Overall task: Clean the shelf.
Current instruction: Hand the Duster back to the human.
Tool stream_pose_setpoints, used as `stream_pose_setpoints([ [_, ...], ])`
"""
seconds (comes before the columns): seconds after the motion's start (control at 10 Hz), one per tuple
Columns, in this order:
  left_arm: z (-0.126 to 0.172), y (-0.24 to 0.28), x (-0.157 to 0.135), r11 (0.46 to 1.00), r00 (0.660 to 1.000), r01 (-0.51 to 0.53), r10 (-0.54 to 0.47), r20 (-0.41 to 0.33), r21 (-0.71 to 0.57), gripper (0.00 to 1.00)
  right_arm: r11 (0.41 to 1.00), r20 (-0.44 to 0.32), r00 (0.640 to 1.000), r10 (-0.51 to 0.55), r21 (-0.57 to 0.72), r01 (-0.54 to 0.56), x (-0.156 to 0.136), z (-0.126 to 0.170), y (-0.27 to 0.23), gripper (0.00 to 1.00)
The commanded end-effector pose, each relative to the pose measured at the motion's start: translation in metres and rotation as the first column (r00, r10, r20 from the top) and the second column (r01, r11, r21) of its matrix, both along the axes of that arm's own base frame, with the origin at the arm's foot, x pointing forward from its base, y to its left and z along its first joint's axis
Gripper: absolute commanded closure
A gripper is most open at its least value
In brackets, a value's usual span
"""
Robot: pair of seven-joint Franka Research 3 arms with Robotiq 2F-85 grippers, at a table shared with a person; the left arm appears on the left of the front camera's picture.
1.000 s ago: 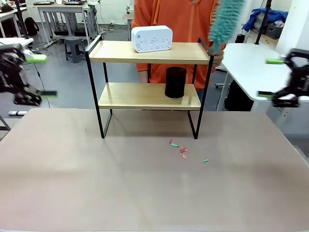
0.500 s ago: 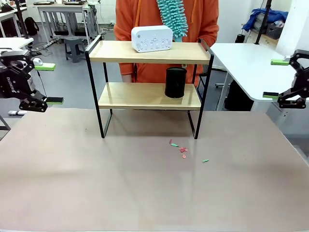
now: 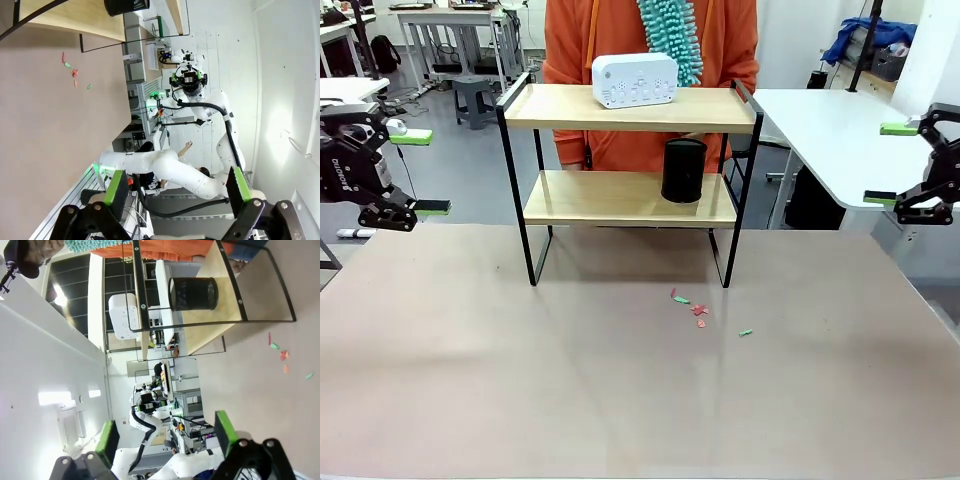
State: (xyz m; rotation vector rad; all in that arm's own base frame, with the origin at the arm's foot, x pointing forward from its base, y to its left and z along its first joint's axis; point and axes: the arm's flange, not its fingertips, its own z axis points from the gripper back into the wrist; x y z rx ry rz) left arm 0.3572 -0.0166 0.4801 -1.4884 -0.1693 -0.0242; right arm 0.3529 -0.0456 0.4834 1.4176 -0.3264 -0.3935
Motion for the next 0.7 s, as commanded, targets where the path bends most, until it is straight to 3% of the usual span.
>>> stream_pose_setpoints([
  [0.0, 0.0029, 0.0000, -0.0012, 1.000, 1.000, 0.005, -0.005, 0.008, -0.019, 0.00, 1.000, 0.002, 1.000, 0.009, 0.001, -0.009, -0.0006, 0.0008, 0.0011, 0.00],
  [0.6, 0.0029, 0.0000, -0.0012, 1.000, 1.000, 0.005, -0.005, 0.008, -0.019, 0.00, 1.000, 0.002, 1.000, 0.009, 0.001, -0.009, -0.0006, 0.0008, 0.0011, 0.00],
])
